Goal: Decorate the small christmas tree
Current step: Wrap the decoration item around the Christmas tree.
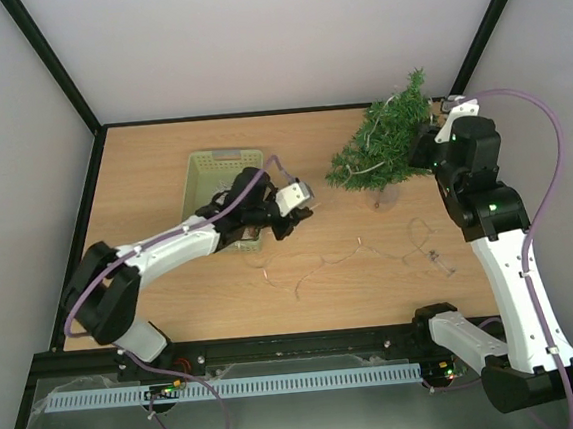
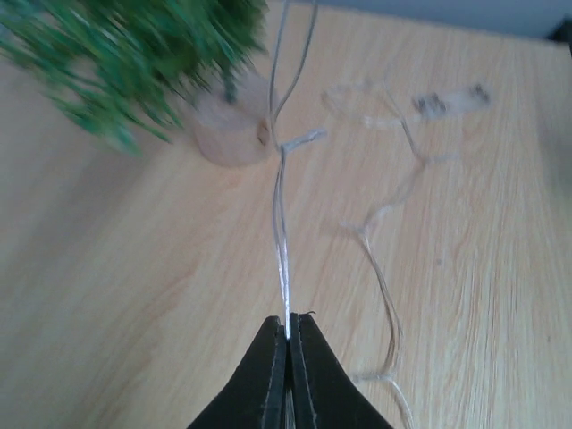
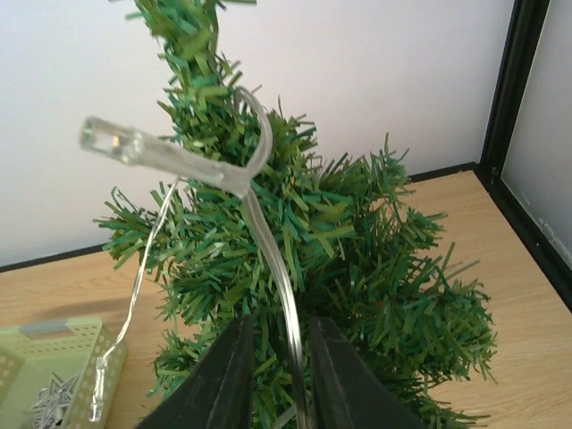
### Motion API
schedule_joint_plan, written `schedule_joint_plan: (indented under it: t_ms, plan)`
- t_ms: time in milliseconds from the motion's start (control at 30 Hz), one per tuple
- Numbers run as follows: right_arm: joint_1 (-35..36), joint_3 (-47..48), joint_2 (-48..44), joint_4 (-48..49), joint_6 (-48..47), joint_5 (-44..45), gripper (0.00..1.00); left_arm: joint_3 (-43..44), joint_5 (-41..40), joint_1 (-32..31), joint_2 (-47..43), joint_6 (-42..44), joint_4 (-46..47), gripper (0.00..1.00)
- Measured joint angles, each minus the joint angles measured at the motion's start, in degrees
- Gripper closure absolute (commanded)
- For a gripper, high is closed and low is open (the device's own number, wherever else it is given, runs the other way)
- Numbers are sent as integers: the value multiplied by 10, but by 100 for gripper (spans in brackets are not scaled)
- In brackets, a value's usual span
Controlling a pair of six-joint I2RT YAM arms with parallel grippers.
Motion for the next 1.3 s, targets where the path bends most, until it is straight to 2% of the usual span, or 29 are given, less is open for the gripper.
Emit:
schedule_joint_plan:
  t_ms: [167, 300, 667, 900, 1300]
  plan:
    - [0, -8, -7, -9, 6, -2, 58, -10, -14, 28, -64, -89, 33, 98]
    - [0, 14, -12, -47, 6, 2, 56, -10, -24, 46, -89, -141, 37, 98]
    - [0, 31, -30, -64, -7, 37, 90, 24, 31, 52, -202, -244, 31, 98]
    - [0, 31, -30, -63, -11, 43, 92, 77, 50, 60, -246, -292, 31, 98]
    - [0, -16, -37, -13, -11, 14, 90, 143, 15, 101, -237, -323, 11, 98]
